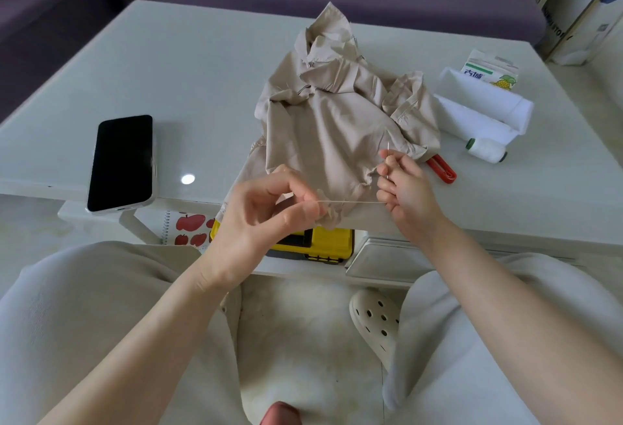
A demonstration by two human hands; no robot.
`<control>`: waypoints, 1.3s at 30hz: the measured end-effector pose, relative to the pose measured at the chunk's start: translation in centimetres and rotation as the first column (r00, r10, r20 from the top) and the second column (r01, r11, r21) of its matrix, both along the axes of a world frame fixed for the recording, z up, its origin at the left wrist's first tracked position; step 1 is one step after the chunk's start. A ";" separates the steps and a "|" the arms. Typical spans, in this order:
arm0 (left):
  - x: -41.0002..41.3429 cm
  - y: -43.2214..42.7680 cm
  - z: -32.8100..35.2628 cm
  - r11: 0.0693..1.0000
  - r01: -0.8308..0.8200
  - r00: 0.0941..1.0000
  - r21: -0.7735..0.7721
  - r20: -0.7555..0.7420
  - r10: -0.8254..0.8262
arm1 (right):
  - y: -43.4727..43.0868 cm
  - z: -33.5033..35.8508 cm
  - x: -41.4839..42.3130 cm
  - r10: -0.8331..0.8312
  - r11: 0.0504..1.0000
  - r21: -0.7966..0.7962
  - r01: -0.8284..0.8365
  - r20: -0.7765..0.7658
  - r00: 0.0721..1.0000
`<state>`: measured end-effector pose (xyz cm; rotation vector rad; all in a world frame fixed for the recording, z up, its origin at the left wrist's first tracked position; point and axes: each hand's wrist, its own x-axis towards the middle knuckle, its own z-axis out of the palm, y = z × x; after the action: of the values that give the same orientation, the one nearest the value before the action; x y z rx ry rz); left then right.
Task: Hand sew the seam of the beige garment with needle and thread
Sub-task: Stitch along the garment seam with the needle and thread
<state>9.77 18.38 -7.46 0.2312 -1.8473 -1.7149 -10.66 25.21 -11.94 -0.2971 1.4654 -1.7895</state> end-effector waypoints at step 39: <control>-1.3 -1.3 -0.7 0.929 -0.346 0.919 0.130 0.245 0.308 | 1.3 1.1 5.7 0.575 0.818 0.304 -0.488 -0.442 0.688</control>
<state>8.48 17.10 -8.18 0.7867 -1.6915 -1.6595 -4.99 26.52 -10.88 -1.0816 1.6470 -1.1346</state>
